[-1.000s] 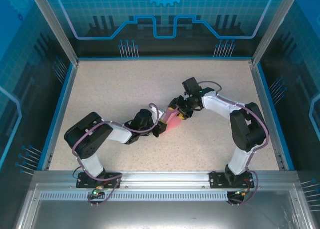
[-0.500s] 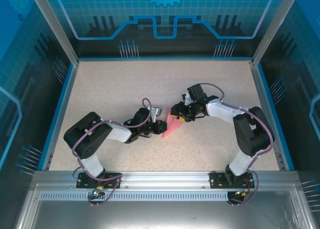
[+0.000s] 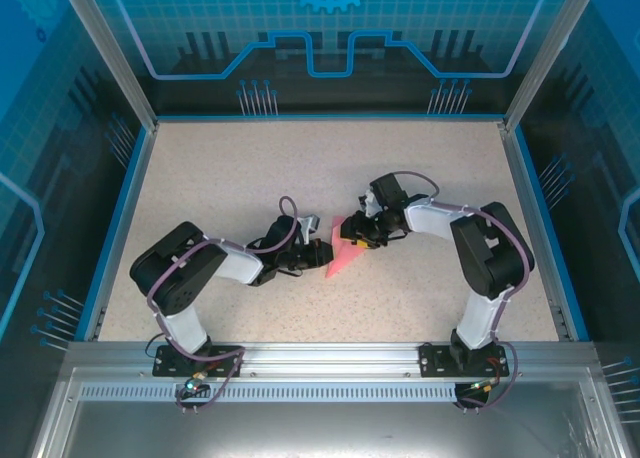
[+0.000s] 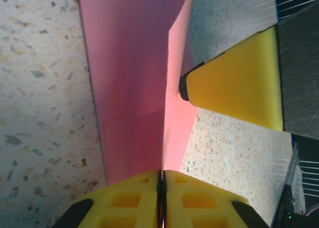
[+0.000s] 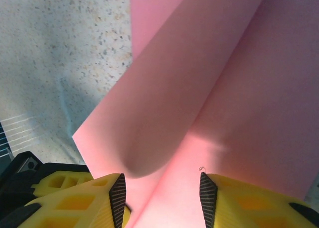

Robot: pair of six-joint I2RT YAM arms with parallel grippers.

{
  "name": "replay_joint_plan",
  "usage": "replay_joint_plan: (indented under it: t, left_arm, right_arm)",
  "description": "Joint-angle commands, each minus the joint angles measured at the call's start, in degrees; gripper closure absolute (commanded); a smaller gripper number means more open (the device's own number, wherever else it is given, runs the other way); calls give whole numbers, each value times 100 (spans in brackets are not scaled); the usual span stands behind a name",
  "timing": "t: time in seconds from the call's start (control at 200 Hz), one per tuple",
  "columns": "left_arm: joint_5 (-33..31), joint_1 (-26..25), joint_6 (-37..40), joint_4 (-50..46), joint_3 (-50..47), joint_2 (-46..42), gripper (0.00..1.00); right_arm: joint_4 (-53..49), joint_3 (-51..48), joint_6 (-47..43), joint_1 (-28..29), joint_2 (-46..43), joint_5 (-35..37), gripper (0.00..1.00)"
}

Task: Fold a paper plane with a square sheet of paper (pick it up from the middle)
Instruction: Fourth fold the wing at the center of the table.

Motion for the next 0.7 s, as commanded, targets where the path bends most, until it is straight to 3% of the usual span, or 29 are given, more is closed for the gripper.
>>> replay_joint_plan:
  t: [0.0, 0.225, 0.375, 0.695]
  left_arm:
    - [213, 77, -150, -1, 154, 107, 89]
    - [283, 95, -147, -160, 242, 146, 88]
    - [295, 131, -75, -260, 320, 225, 87]
    - [352, 317, 70, -707, 454, 39, 66]
  right_arm:
    - [-33, 201, -212, -40, 179, -151, 54]
    - [-112, 262, -258, -37, 331, -102, 54]
    - [-408, 332, -259, -14, 418, 318, 54]
    - [-829, 359, -129, 75, 581, 957, 54]
